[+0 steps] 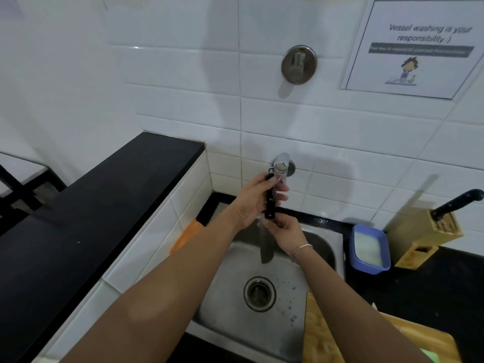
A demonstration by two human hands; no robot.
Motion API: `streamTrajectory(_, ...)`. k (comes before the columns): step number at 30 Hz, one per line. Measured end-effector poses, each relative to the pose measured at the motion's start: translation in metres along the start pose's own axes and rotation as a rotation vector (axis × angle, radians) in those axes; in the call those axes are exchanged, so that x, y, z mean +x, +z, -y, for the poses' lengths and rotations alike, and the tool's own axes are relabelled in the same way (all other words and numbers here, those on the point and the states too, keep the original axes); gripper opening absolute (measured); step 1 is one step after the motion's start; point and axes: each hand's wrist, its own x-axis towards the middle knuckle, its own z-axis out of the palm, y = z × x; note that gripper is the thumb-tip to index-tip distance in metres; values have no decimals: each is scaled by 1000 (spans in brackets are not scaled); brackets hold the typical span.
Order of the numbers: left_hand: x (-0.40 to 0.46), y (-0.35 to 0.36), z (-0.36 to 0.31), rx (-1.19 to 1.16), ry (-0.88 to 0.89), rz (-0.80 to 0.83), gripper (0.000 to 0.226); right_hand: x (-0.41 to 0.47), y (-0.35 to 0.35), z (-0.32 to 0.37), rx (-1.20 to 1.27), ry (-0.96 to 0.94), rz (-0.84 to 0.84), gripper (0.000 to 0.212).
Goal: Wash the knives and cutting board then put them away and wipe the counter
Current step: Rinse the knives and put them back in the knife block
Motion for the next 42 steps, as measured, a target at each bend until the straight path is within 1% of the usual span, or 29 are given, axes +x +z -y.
streamTrajectory(2,-4,2,7,40,-28,54,19,-3,-1,-5,-37,-1,-5,14)
streamTrajectory(4,-8,5,9,129,-48,104,15,-4,-1,-10,-98,-24,-2,14)
streamTrajectory(6,-10,7,8,259,-64,102,8,-3,-1,-12,-123,-17,-6,13)
streamTrajectory(7,-10,8,7,348,-68,71,3,-2,-1,-11,-120,-4,-20,13)
streamTrajectory(8,-9,9,6,454,-66,19,1,-1,0,-8,-130,0,-35,16)
streamTrajectory(9,-6,9,7,559,-53,-56,4,-1,0,-5,-130,-4,-49,20)
streamTrajectory(10,-3,8,8,642,-28,-134,8,0,1,-2,-131,-11,-68,20)
streamTrajectory(12,2,6,9,728,41,-276,18,2,2,4,-107,-37,-98,11)
streamTrajectory(14,6,4,5,711,83,-394,22,4,3,8,-109,-35,-108,8)
streamTrajectory(15,8,4,2,686,99,-443,23,5,4,8,-153,-38,-108,6)
streamTrajectory(16,9,3,1,673,117,-482,22,7,4,9,-230,-51,-104,6)
streamTrajectory(17,9,3,-1,667,133,-513,21,8,3,11,-328,-66,-104,10)
streamTrajectory(20,9,6,-3,651,164,-559,23,6,2,25,-600,-114,-166,23)
streamTrajectory(22,10,8,-4,711,190,-580,23,6,-1,34,-758,-159,-189,30)
streamTrajectory(24,9,9,-8,736,210,-601,22,8,-7,37,-848,-220,-142,32)
streamTrajectory(25,9,9,-10,738,215,-616,22,10,-10,38,-857,-235,-89,28)
streamTrajectory(27,8,9,-11,738,199,-629,19,12,-16,39,-853,-212,50,10)
streamTrajectory(28,7,8,-10,732,188,-626,18,13,-17,39,-863,-190,104,9)
streamTrajectory(29,7,7,-8,716,179,-617,18,14,-19,38,-889,-180,122,9)
streamTrajectory(30,5,7,-7,691,170,-606,19,14,-19,38,-922,-194,102,14)
streamTrajectory(32,4,5,-7,640,156,-582,21,11,-17,37,-942,-261,-14,27)
streamTrajectory(34,6,5,-11,627,161,-563,22,8,-12,33,-830,-310,-121,30)
streamTrajectory(36,8,5,-18,612,172,-555,21,3,-9,24,-696,-325,-168,28)
streamTrajectory(37,8,5,-22,604,180,-557,20,1,-8,15,-674,-319,-158,28)
streamTrajectory(39,11,1,-25,598,184,-569,20,-3,-12,-7,-716,-277,-88,27)
streamTrajectory(42,14,-8,-26,575,179,-587,26,-8,-29,-41,-908,-175,34,28)
